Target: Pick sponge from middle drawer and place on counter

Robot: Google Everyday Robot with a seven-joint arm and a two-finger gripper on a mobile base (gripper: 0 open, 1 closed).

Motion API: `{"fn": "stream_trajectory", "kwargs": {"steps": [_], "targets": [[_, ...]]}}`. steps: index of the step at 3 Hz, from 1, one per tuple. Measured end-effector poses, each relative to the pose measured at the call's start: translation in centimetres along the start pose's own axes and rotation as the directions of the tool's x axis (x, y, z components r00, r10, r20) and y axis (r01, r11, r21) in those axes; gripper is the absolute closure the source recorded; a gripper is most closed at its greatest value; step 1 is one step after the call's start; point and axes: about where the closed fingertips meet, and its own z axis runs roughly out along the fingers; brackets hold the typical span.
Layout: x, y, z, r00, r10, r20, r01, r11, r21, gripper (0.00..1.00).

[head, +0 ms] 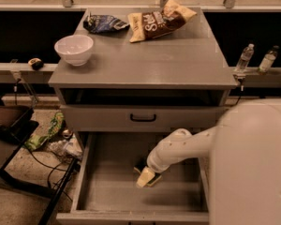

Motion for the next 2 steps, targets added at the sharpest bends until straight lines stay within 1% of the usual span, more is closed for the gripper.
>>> {"fn": "stream_trajectory", "kwargs": {"steps": [1,2], "targets": [[0.0,0.5,3.3,0.999,-0.005,-0.036,0.004,0.9999,-0.016,0.00],[0.6,0.9,6.1,0.997,-0.010,-0.083,0.007,0.9993,-0.036,0.16]]}}
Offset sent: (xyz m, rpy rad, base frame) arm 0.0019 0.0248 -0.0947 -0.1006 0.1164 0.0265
